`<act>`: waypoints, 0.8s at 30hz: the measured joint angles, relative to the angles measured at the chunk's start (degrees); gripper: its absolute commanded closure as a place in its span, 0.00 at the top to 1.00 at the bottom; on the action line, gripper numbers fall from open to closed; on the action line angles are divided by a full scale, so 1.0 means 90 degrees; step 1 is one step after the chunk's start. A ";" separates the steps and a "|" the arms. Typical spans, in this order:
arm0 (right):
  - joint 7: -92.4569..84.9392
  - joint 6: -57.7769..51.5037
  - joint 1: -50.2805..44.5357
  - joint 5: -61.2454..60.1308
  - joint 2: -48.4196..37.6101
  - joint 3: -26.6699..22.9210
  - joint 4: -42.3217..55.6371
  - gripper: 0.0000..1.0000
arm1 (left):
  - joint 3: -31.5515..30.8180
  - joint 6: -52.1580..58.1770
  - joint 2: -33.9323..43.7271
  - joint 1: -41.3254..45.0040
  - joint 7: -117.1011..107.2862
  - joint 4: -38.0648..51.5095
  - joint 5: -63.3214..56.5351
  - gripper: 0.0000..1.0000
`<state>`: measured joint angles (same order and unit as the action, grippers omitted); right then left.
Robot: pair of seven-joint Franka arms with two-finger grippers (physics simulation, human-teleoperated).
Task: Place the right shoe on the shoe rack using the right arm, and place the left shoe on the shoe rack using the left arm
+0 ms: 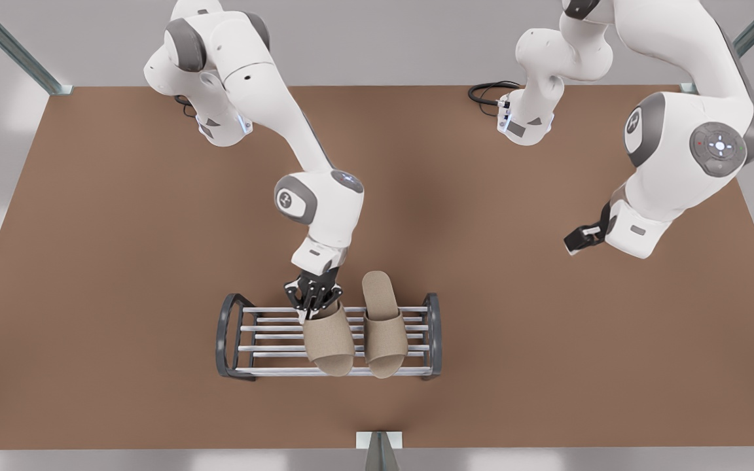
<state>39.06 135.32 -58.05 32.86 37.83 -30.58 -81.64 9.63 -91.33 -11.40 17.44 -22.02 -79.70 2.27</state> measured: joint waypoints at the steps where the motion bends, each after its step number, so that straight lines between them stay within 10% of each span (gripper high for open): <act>1: 0.0128 0.0076 -0.0012 0.0121 -0.0002 0.0007 -0.0050 0.21 | 0.0001 0.0004 0.0000 -0.0004 0.0178 -0.0007 0.0002 1.00; 24: 0.2119 0.0720 0.0098 0.1142 0.0242 0.0144 -0.0453 0.21 | 0.0002 0.0018 -0.0039 -0.0005 0.2428 -0.0024 0.0006 1.00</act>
<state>58.13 141.80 -57.17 43.14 40.01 -29.29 -85.72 9.65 -91.17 -11.76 17.40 -0.17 -79.92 2.32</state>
